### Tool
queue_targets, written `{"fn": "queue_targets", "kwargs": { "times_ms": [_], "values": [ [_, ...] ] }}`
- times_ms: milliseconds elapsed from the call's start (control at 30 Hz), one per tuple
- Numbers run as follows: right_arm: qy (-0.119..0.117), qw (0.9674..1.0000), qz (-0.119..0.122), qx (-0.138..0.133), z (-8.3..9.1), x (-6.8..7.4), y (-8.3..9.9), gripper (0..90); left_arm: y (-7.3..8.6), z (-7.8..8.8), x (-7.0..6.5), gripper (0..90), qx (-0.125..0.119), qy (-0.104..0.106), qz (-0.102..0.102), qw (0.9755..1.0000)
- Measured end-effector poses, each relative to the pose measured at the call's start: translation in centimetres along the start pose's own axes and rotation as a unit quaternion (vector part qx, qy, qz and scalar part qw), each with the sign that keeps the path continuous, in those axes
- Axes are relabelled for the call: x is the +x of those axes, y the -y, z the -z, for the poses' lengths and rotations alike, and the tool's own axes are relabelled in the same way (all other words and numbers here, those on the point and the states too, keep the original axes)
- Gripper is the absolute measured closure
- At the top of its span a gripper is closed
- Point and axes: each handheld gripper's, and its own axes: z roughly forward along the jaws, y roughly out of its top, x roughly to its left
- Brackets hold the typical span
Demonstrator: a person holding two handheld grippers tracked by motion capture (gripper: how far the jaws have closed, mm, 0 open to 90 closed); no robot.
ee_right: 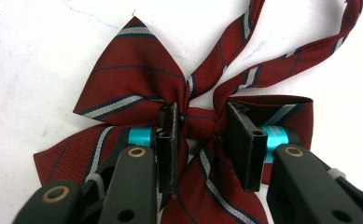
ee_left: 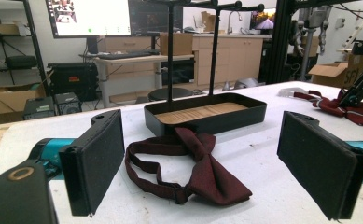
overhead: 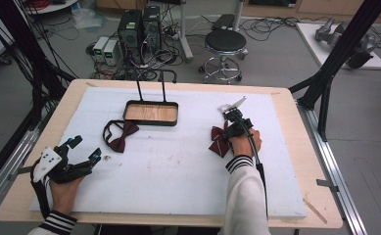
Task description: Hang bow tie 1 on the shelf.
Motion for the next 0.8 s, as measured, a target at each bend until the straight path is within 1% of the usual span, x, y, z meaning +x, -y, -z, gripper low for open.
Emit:
{"fn": "queue_targets", "kwargs": {
  "times_ms": [33,100,167,200,233,267,300,333,367,433,533,600,633,700,800],
  "values": [
    [0.000,1.0000,0.004,-0.002,0.0,0.0,0.0,66.6,0.0,0.0,0.0,15.1,0.000,0.000,0.000,1.0000],
    [0.001,1.0000,0.004,-0.001,0.1,0.0,0.0,66.7,0.0,0.0,0.0,15.2,0.000,0.000,0.000,1.0000],
    [0.005,0.9998,0.014,-0.009,0.3,0.2,0.0,66.8,0.0,0.0,0.0,15.2,0.000,0.000,-0.001,1.0000],
    [0.006,0.9997,0.016,-0.015,0.4,0.2,-0.1,66.8,0.0,0.0,0.0,15.1,0.000,0.000,-0.001,1.0000],
    [0.006,0.9997,0.016,-0.015,0.4,0.2,-0.1,66.8,0.0,0.0,0.0,15.1,0.000,0.000,-0.001,1.0000],
    [0.005,0.9994,0.019,-0.028,0.8,0.1,-0.1,66.8,0.0,0.0,0.0,15.2,-0.001,0.000,-0.001,1.0000],
    [0.005,0.9994,0.019,-0.028,0.8,0.1,-0.1,66.8,0.0,0.0,0.0,15.2,-0.001,0.000,-0.002,1.0000],
    [0.005,0.9989,0.020,-0.042,1.3,0.2,0.0,66.8,0.0,0.0,0.0,15.1,-0.001,0.000,-0.002,1.0000],
    [0.005,0.9989,0.020,-0.042,1.3,0.2,0.0,66.8,0.0,0.0,0.0,15.1,-0.001,0.000,-0.002,1.0000],
    [0.007,0.9978,0.026,-0.060,1.9,0.2,0.0,66.9,0.0,0.0,-0.1,15.1,-0.001,0.000,-0.001,1.0000],
    [0.012,0.9954,0.030,-0.090,2.9,0.3,0.1,66.9,0.0,0.0,0.0,15.1,-0.001,0.000,-0.002,1.0000],
    [0.015,0.9929,0.039,-0.111,3.6,0.3,0.1,66.9,0.0,0.0,0.0,15.1,-0.001,0.000,-0.003,1.0000],
    [0.020,0.9907,0.046,-0.127,4.0,0.3,0.1,66.9,0.0,0.0,0.0,15.1,-0.001,0.000,-0.003,1.0000],
    [0.027,0.9867,0.051,-0.152,4.6,0.4,0.2,66.9,0.0,0.0,0.0,15.1,-0.001,-0.001,-0.003,1.0000],
    [0.035,0.9819,0.056,-0.177,5.3,0.6,0.2,66.9,0.0,0.0,-0.1,15.1,-0.001,0.000,-0.003,1.0000]
  ]
}}
